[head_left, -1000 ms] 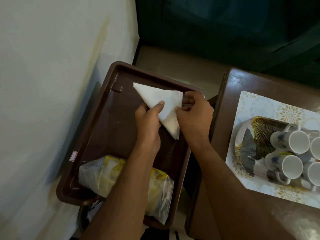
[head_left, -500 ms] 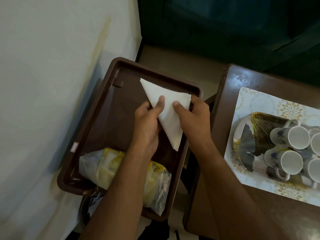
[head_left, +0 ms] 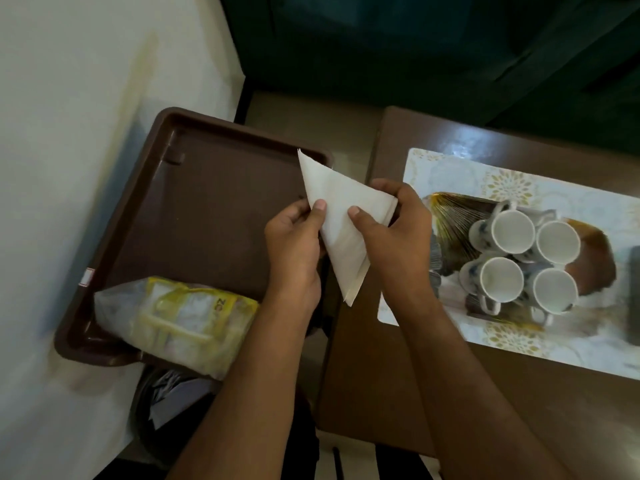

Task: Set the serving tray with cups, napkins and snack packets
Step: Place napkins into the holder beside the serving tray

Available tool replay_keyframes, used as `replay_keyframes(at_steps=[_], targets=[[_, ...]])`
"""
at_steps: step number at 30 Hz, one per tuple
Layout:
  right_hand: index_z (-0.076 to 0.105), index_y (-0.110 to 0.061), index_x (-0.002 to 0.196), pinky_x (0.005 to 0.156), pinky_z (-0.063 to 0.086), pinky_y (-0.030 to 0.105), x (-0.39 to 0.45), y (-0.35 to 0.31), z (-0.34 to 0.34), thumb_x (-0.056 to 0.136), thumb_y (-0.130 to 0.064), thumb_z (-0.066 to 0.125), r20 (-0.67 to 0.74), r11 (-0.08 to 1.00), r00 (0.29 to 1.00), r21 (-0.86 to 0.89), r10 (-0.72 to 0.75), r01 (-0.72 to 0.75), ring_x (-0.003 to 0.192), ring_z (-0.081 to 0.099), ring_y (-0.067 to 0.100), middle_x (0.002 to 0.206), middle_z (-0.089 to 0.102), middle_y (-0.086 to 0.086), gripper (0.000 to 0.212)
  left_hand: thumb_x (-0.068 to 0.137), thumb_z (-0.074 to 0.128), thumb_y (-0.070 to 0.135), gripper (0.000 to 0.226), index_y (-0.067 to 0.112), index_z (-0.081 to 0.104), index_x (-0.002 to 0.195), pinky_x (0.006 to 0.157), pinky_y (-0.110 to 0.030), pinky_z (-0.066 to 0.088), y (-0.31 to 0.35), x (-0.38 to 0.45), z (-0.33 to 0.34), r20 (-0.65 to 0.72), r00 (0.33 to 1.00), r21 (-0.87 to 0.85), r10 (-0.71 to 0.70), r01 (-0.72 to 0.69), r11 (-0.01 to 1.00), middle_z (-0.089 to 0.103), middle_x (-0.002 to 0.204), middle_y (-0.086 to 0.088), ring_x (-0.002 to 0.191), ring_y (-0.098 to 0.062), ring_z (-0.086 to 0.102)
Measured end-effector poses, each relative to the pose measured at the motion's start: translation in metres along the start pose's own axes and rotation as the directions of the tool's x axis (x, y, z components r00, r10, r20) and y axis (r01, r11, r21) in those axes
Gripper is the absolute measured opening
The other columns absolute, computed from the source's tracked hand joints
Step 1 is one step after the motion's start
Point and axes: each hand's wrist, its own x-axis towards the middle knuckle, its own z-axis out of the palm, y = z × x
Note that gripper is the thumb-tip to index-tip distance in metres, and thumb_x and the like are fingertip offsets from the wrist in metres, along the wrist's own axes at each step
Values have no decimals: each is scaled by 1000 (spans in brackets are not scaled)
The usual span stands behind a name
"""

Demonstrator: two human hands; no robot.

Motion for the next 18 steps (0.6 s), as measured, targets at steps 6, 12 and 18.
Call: replay_keyframes(at_steps=[6,12,18], targets=[[63,-19,128,76,52,3,-4,16,-66,88,-10,79,-70,997,995,28,-71,73,96,61,-15,110,61,-20,43,102,69,24,11,19,77,107,76,-32,67,-27,-36,51,21,999,21,24,-25,999,83,97,9,90,-10,80],[61,-26,136,92,54,8,-6,33,-137,95,-9,70,-146,992,982,31,-116,122,113,60,-6,126,62,-18,46,103,66,29,13,23,76,101,65,-27,63,-57,-71,111,63,998,71,-22,17,997,82,101,4,91,-14,78],[73,-19,128,95,55,15,-4,57,-201,90,-8,77,-170,993,979,21,-113,118,114,63,-4,126,70,-10,40,104,65,27,13,21,74,113,78,-40,67,-89,-101,167,139,988,101,-66,53,994,82,103,2,96,-21,78]])
